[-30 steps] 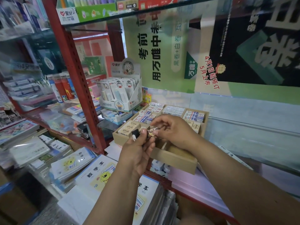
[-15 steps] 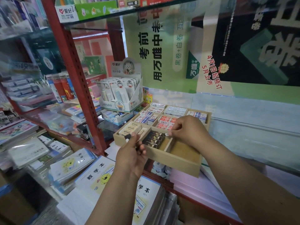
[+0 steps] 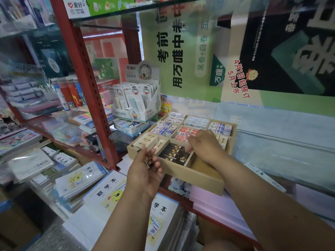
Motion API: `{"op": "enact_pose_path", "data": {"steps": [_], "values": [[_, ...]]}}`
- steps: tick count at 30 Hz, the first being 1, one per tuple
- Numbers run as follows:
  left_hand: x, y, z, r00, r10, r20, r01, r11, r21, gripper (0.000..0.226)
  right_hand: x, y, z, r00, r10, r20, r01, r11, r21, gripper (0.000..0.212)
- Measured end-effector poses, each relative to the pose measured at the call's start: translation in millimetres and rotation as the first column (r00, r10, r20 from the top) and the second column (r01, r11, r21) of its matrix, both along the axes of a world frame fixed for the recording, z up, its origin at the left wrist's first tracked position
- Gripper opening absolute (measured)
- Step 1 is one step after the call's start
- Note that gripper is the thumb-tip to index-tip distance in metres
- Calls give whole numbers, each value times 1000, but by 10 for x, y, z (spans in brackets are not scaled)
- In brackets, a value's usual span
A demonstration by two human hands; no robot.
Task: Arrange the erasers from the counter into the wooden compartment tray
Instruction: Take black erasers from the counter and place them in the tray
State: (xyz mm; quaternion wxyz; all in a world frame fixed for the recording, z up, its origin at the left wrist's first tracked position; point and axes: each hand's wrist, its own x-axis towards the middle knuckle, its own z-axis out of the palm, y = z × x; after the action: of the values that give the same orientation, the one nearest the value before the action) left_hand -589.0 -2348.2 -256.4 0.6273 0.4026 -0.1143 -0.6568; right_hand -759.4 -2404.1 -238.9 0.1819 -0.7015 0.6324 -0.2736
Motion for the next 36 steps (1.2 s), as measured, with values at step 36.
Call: {"op": "enact_pose_path", "data": {"steps": [36], "values": [[-142, 22, 48, 988, 9, 151, 17, 985, -171, 22, 71, 68, 13, 936, 96, 339, -33, 982, -187, 12]]}}
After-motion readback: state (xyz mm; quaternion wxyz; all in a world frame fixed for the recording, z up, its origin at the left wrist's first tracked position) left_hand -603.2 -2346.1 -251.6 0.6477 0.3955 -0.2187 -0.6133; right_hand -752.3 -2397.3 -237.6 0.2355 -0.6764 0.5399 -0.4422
